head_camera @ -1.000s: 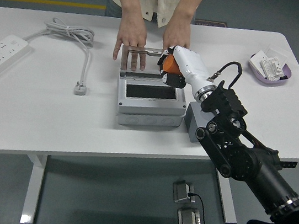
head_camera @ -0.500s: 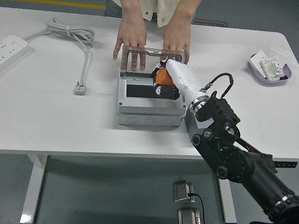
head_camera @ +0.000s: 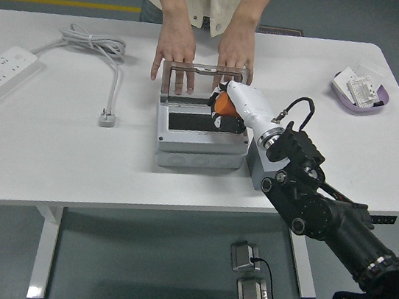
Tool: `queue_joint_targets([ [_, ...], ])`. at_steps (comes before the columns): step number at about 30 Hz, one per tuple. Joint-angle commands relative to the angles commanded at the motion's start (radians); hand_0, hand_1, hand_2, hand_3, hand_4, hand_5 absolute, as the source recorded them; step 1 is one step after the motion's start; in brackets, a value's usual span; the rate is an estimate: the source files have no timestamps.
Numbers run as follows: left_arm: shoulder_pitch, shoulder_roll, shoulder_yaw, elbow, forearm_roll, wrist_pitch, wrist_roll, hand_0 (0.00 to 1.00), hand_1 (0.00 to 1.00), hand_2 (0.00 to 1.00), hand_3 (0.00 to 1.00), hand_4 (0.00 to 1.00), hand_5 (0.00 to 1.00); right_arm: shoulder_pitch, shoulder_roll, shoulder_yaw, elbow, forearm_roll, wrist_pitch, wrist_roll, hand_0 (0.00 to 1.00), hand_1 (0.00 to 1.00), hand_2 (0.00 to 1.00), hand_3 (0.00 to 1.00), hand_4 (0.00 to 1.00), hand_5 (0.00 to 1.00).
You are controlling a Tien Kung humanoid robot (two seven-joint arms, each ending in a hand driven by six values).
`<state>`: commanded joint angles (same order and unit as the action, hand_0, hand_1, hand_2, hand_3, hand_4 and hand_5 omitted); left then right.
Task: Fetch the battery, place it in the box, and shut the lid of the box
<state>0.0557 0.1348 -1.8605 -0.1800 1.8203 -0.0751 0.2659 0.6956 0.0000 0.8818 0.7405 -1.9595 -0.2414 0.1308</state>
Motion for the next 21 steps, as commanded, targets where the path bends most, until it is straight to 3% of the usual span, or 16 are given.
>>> queue_joint_targets([
  [2, 0.000, 0.000, 0.000, 0.000, 0.001, 0.000, 0.000, 0.613, 0.638, 0.612, 0.600, 0.629, 0.137, 0.001, 0.000, -0.003, -0.006, 0.013, -0.001, 0.003, 0.191, 0.304, 0.449, 0.456, 0.199, 0.002],
  [3, 0.000, 0.000, 0.000, 0.000, 0.001, 0.000, 0.000, 0.613, 0.637, 0.611, 0.599, 0.628, 0.137, 0.001, 0.000, -0.004, -0.009, 0.019, -0.002, 0.004, 0.250, 0.390, 0.542, 0.615, 0.310, 0.002],
  [14, -0.002, 0.002, -0.004, 0.000, 0.006, -0.001, 0.001, 0.612, 0.637, 0.612, 0.599, 0.628, 0.137, 0.015, 0.000, -0.025, -0.015, 0.070, -0.002, 0.015, 0.276, 0.425, 0.553, 0.637, 0.339, 0.028],
  [15, -0.003, 0.002, -0.005, 0.000, 0.007, -0.001, 0.001, 0.612, 0.637, 0.611, 0.599, 0.626, 0.140, 0.017, 0.000, -0.028, -0.014, 0.074, -0.001, 0.015, 0.300, 0.445, 0.580, 0.661, 0.452, 0.213],
  [21, -0.006, 0.003, -0.006, 0.000, 0.010, -0.002, 0.001, 0.612, 0.636, 0.612, 0.599, 0.624, 0.143, 0.028, 0.000, -0.044, -0.015, 0.085, 0.000, 0.015, 0.313, 0.450, 0.584, 0.668, 0.474, 0.223],
])
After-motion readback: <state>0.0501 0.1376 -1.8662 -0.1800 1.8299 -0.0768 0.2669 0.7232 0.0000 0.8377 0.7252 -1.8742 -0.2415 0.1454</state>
